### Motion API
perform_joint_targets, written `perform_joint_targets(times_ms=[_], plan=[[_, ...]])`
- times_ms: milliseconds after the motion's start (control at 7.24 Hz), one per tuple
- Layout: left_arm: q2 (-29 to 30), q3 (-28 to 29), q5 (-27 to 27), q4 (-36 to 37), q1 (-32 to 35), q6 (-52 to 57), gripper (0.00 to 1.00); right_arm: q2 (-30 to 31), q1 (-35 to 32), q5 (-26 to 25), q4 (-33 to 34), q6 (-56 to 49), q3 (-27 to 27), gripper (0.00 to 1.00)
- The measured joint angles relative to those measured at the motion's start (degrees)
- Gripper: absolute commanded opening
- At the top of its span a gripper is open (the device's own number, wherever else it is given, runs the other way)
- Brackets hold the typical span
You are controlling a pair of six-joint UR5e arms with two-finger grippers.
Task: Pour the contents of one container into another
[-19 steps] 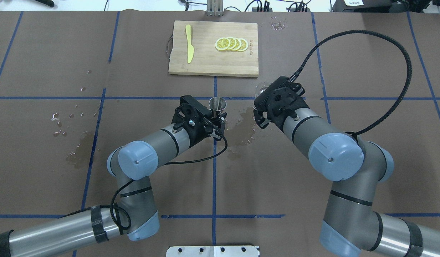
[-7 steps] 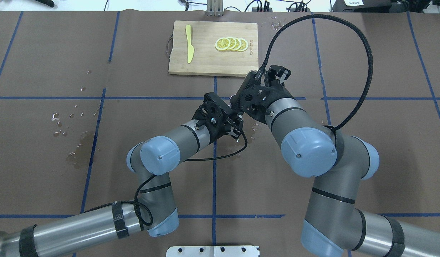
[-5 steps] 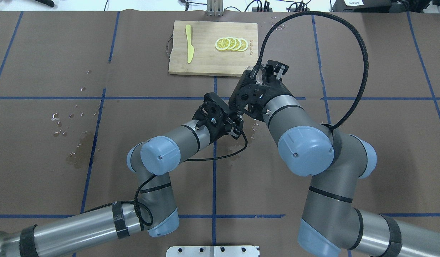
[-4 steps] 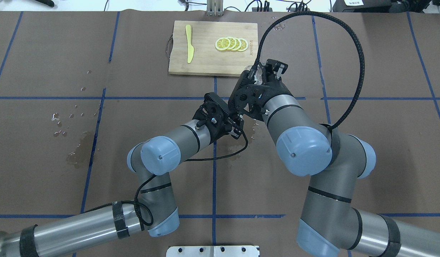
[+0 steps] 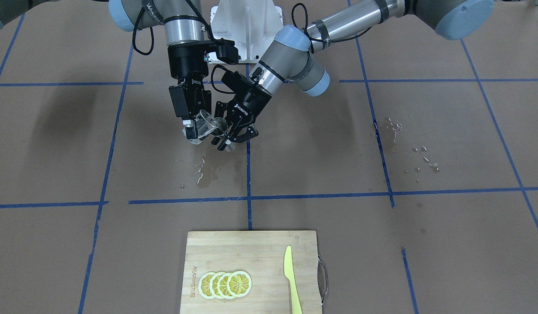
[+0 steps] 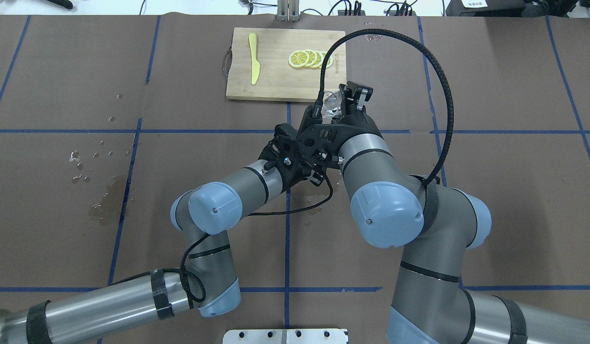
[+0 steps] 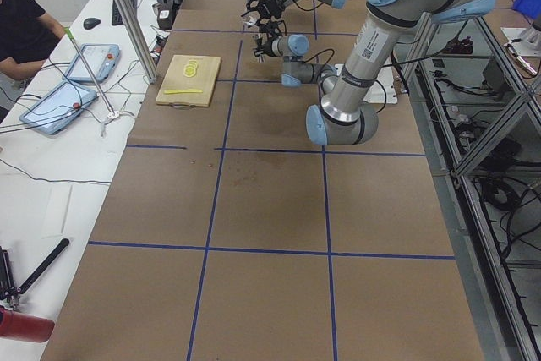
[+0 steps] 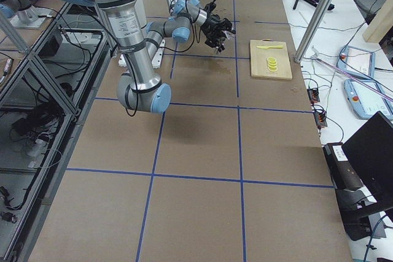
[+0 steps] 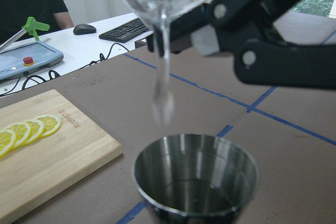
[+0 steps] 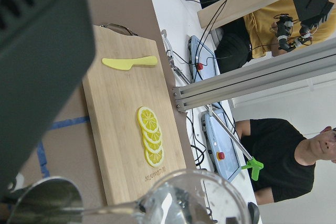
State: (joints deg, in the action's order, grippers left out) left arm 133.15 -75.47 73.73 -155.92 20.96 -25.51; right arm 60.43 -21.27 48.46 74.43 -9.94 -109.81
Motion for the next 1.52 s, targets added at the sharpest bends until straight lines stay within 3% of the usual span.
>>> perform_joint_targets(times_ms=[1520], plan=[[0.0,0.0,-0.1,0.0,0.2,1.3,0.00,-0.5,1.1,-5.3,0.2,-11.5,-0.6,0.00]])
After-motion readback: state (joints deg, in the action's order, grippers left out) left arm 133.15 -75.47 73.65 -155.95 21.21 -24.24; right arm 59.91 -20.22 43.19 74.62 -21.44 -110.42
